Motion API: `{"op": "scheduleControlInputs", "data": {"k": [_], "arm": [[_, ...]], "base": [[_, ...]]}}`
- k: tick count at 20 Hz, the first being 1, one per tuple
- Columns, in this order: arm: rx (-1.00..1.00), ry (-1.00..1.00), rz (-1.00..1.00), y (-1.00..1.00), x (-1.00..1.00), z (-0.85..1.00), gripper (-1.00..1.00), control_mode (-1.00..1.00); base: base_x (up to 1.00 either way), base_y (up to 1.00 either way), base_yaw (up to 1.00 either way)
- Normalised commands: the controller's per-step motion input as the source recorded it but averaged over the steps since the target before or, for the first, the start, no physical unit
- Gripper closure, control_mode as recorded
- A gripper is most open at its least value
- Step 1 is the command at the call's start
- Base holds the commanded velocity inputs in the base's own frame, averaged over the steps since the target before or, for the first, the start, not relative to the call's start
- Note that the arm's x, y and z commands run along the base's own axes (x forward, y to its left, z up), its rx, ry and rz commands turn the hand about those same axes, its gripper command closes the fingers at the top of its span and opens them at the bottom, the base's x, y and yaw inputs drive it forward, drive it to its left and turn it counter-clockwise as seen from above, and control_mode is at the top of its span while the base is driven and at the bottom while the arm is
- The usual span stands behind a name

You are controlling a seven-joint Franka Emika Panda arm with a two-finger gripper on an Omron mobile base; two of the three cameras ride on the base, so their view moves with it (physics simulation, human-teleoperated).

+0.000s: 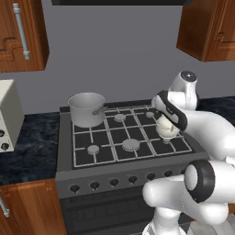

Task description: Pick the kettle from the counter and place it on a stove burner. Then turn the burner on.

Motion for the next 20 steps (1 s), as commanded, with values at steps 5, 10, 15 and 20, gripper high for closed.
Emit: {"op": "scheduleControlInputs", "data": {"k": [5,10,15,20], "arm": [[0.07,0.02,0.0,-0.14,0.31,0.0,1.0,-1.0],[0.0,0.05,0.0,-0.27,0.27,-0.03,1.0,-1.0],[0.0,0.1,0.0,-0.3,0.08,-0.14,1.0,-1.0],[0.08,0.13,0.02,-0.12,0.0,-0.34,1.0,-1.0]], "base": [[0.0,0.0,0.0],[0.0,0.0,0.0],[0.0,0.0,0.0],[0.0,0.0,0.0]]}}
